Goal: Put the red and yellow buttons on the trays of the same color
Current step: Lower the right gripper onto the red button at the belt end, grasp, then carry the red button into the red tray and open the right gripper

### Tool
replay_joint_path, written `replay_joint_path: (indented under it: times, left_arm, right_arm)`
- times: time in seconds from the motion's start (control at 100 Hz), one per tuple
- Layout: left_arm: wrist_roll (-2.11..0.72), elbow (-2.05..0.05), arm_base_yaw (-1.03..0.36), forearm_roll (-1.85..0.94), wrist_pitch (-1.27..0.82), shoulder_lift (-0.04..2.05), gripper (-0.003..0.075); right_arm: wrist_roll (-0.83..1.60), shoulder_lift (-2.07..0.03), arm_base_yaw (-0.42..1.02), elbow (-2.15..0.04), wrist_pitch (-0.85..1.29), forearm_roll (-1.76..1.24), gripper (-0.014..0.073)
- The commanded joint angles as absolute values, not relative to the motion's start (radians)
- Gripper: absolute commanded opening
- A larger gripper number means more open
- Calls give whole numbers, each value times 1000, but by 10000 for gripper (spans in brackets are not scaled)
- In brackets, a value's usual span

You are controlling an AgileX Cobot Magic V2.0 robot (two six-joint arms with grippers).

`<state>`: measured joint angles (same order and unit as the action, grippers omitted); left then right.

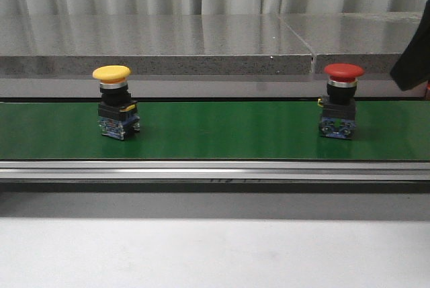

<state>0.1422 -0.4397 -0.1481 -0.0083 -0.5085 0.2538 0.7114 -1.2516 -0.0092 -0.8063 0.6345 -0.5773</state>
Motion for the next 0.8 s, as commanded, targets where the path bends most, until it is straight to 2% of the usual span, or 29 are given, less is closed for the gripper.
replay_joint_path:
  times: [0.0,0.37,0.44,0.51,0.68,0.73,0.79]
  left_arm:
    - [142,-468,-155,-8,-441,262,-19]
    - [142,-468,-155,-8,-441,262,-19]
    - [142,-468,-155,-8,-441,262,-19]
    - [142,-468,-155,-8,-441,262,-19]
    - [142,-468,-155,-8,-441,262,-19]
    - [142,-468,-155,-8,-441,262,-19]
    - [142,-468,-155,-8,-441,262,-19]
  right_arm:
    - [733,-1280,12,-859,574,-606,635]
    - [745,-1452,59,-961,509,-606,633]
    - [745,-1473,59,-974,504,-605,608]
    - [745,-1487,59,-982,501,-602,525]
    - [745,-1492,59,-983,519,-602,197]
    - [745,-1488,59,-984,520,-602,153]
    - [745,-1482,53,-997,525,-601,143]
